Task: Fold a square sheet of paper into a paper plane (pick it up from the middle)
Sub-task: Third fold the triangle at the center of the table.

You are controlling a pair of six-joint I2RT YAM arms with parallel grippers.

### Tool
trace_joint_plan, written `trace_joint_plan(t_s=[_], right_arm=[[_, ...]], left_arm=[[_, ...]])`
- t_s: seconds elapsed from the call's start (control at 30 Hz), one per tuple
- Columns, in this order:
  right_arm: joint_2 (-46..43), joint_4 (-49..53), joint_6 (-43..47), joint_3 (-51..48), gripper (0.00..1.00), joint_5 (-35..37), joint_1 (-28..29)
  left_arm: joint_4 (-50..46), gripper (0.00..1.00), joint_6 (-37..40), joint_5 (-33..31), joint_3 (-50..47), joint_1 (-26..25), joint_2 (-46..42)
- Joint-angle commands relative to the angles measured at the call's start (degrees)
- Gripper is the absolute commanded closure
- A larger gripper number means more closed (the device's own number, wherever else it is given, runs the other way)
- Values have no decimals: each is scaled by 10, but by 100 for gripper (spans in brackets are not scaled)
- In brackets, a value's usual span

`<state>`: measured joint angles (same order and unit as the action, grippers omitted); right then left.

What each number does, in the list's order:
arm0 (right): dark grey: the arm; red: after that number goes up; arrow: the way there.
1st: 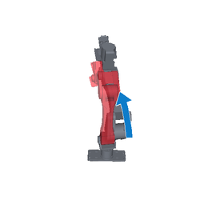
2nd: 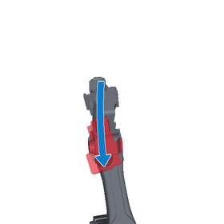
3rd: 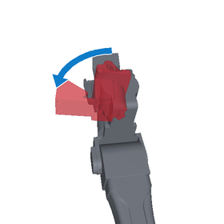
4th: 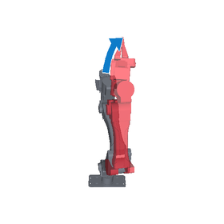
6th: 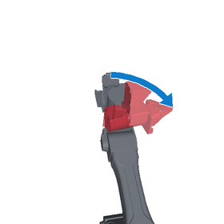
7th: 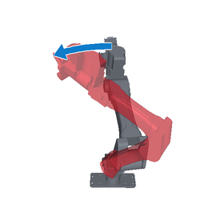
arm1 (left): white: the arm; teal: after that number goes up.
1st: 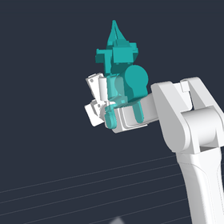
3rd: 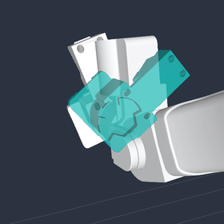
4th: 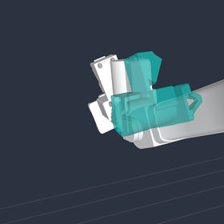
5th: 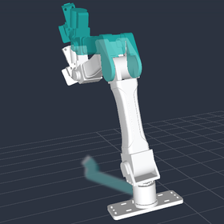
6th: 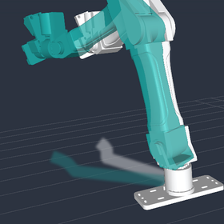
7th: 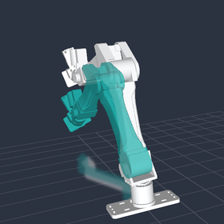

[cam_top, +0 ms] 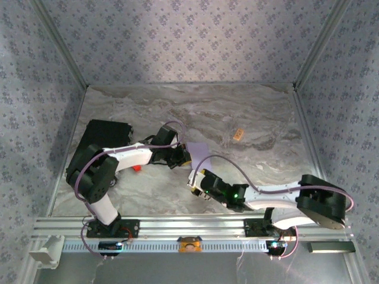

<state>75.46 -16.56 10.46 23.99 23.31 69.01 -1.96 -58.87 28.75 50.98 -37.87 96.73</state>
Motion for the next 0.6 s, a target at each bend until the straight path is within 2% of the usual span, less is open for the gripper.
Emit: trace_joint_plan(t_s=[0.0,0.23,0.5,0.57], right_arm=[[27,-78,50,-12,39,64,16],[70,-122,68,-20,45,123,30],[47,-115,41,-39,67,110,31],[45,-116,37,-40,70,111,31]], left_arm=[[-8,100,-9,8,11,4,-18],[-7,100,-9,7,9,5,-19],[-9,100,-7,5,9,4,-17],[-9,100,-7,5,10,5,-15]])
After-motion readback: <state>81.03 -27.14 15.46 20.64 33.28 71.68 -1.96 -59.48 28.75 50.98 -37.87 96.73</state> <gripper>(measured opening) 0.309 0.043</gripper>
